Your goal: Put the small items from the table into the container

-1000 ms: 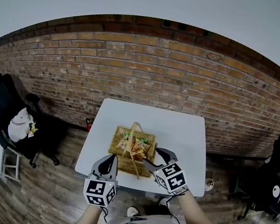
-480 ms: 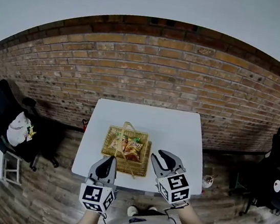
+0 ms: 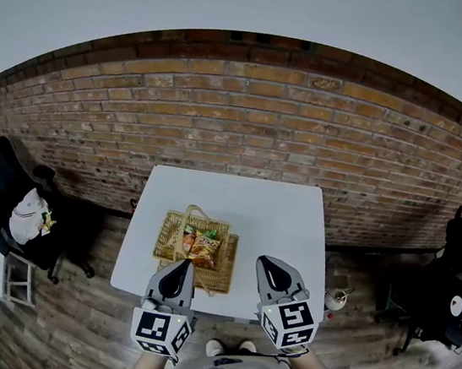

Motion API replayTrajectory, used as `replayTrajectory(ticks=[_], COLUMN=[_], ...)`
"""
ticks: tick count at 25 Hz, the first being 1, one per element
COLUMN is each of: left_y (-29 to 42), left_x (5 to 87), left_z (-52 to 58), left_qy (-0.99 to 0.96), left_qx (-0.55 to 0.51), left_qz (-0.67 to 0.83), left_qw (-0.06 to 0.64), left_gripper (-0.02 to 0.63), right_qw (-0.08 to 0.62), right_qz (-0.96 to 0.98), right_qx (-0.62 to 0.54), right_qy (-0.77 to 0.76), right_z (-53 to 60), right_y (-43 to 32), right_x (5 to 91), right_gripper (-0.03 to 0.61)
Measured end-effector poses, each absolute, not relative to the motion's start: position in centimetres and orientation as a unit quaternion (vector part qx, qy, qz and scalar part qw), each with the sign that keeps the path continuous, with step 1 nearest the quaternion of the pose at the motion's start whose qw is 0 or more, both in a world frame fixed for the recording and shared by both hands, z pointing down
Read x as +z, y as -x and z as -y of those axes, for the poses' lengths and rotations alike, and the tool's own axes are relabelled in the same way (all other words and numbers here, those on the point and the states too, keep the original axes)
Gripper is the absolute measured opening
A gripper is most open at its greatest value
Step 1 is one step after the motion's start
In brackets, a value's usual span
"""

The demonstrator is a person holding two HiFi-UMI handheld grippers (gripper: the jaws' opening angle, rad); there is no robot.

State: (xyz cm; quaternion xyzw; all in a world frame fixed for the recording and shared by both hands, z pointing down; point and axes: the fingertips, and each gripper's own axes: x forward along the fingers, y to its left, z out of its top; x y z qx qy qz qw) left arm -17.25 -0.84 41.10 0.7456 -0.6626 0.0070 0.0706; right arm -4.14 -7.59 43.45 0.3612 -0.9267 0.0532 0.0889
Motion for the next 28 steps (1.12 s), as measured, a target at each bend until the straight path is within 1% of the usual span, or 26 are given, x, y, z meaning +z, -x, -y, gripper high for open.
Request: replayTrajectory(ticks=[10,28], left_y=[14.8,15.1], left_x=[40.7,40.7], left_z=[0.9,0.9], left_qy=[-0.752,-0.75], left_qx=[0.009,0.011], left_qz=[0.656,0.659], left_qw=[0.065,0.065], left_gripper=[0.049,0.049], right_qw=[0.074,0.082], right_qz=[0.93,0.929], right_qx=[0.054,0.05], right_qy=[-0.355,-0.357], right_z=[6.7,7.2], right_y=[2.7,2.5], right_x=[42.3,42.6], right_gripper=[0.02,0.018])
